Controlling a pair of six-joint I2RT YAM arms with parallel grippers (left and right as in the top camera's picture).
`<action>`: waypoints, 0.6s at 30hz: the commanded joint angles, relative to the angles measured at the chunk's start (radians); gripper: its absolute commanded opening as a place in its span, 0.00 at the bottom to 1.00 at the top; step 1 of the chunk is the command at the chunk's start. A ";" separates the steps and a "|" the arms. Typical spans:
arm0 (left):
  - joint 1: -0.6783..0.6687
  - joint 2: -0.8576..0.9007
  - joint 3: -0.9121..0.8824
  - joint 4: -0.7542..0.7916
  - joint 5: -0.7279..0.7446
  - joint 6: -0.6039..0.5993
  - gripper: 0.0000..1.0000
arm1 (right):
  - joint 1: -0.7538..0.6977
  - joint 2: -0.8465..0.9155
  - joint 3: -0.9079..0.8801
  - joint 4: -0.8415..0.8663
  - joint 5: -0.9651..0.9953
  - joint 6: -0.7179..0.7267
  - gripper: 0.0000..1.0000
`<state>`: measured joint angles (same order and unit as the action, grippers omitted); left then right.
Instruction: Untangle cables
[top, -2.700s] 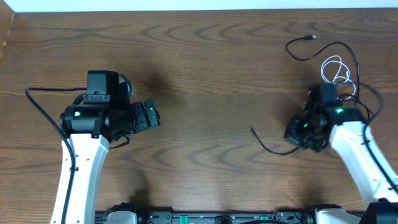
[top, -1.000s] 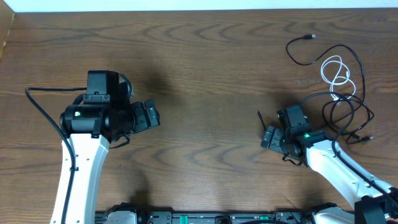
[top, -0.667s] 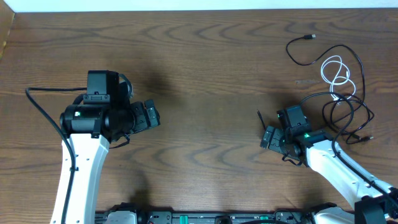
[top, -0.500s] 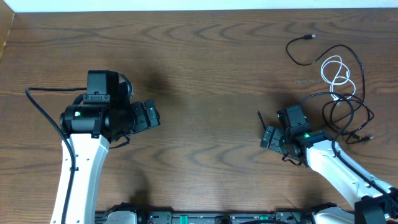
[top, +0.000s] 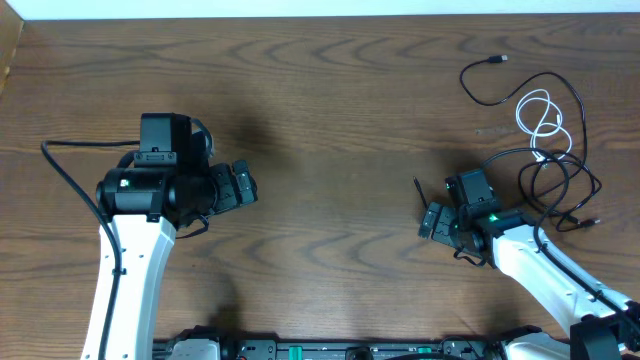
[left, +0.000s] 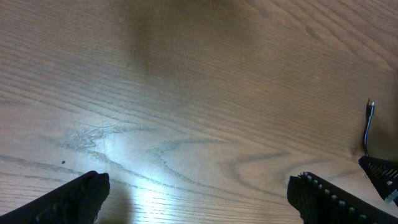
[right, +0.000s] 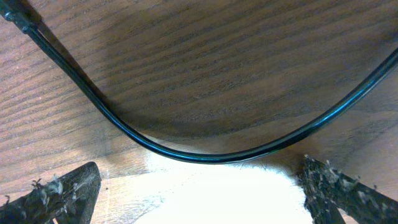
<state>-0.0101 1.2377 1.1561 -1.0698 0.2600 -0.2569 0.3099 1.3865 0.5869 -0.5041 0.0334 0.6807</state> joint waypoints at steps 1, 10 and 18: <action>0.003 -0.003 0.009 -0.003 -0.006 0.009 0.98 | 0.004 0.002 -0.008 -0.004 -0.025 0.006 0.99; 0.003 -0.003 0.009 -0.003 -0.006 0.009 0.98 | 0.004 -0.009 -0.008 -0.004 -0.025 0.006 0.99; 0.003 -0.003 0.009 -0.003 -0.006 0.009 0.98 | 0.004 -0.124 -0.008 -0.005 -0.025 0.006 0.99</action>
<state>-0.0101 1.2377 1.1561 -1.0698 0.2600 -0.2569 0.3111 1.3190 0.5861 -0.5076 0.0143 0.6811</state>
